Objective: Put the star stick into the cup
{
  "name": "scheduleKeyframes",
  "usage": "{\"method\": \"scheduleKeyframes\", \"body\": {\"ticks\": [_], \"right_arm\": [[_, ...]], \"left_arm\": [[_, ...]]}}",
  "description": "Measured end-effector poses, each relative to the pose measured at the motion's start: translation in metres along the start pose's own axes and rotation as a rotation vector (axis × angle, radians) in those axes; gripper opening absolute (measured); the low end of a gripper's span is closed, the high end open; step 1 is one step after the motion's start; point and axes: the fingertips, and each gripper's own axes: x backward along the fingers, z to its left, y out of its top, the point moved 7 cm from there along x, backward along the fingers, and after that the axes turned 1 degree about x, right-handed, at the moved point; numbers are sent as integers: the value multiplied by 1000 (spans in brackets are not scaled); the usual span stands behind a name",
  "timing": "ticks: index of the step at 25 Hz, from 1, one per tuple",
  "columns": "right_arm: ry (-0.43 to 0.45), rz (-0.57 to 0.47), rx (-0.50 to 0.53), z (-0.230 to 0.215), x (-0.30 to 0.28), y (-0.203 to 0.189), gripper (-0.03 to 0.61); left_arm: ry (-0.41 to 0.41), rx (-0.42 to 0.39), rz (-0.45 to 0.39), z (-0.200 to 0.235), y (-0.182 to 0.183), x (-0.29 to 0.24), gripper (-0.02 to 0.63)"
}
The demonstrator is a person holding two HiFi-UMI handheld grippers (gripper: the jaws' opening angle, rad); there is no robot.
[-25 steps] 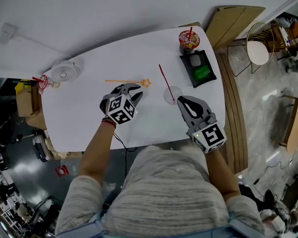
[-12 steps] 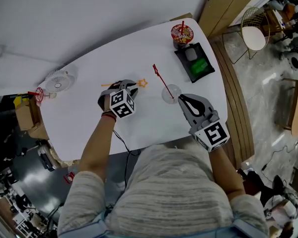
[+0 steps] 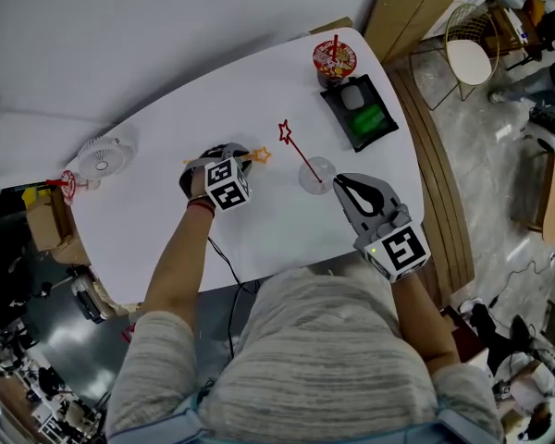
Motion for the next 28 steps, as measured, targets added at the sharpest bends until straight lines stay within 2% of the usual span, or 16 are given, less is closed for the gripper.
{"method": "scheduleKeyframes", "body": {"ticks": [7,12,16,20,23,28], "right_arm": [[-5,10,-7,-4,0,-3,20],[-1,15,-15,-4,-2,-4,20],[3,26,-15,-4,-3,-4,20],[5,28,-16,-4,-4,-5,20],[4,26,-19,-2,-4,-6,20],[-1,26,-22,-3,-1,-6,20]], "left_arm": [[-67,-13,14,4,1,-3,82],[-170,23,29,8,-3,-6,61],[-249,21,44,13,-2,-7,61],[-324,-31,99,17,3,-9,60],[-300,-64,112,15,5,-9,58],[-219,24,63,9,1,-6,32]]}}
